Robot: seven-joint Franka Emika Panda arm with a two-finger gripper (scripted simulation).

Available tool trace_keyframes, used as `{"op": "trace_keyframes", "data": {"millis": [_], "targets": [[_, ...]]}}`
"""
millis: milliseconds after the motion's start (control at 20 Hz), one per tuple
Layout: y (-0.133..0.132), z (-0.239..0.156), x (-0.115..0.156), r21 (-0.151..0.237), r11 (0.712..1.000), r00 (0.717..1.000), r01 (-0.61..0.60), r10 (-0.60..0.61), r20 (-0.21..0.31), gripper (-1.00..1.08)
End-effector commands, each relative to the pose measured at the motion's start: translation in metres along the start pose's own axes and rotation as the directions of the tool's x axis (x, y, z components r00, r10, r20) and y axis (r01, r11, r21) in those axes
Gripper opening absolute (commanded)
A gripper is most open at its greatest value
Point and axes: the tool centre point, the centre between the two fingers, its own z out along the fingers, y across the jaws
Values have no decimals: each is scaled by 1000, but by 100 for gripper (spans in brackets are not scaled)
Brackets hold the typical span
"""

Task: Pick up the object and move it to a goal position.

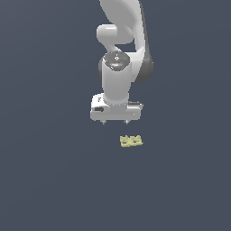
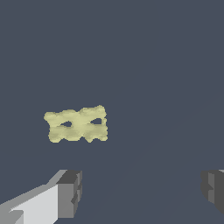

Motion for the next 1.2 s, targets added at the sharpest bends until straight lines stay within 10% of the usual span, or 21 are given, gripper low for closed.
{"op": "trace_keyframes", "data": {"millis": [0, 1150], "targets": [[0, 0, 0, 0, 1000, 1000, 0, 0, 0, 100], [-8, 12, 1, -21, 1000, 1000, -23, 23, 2, 100]]}}
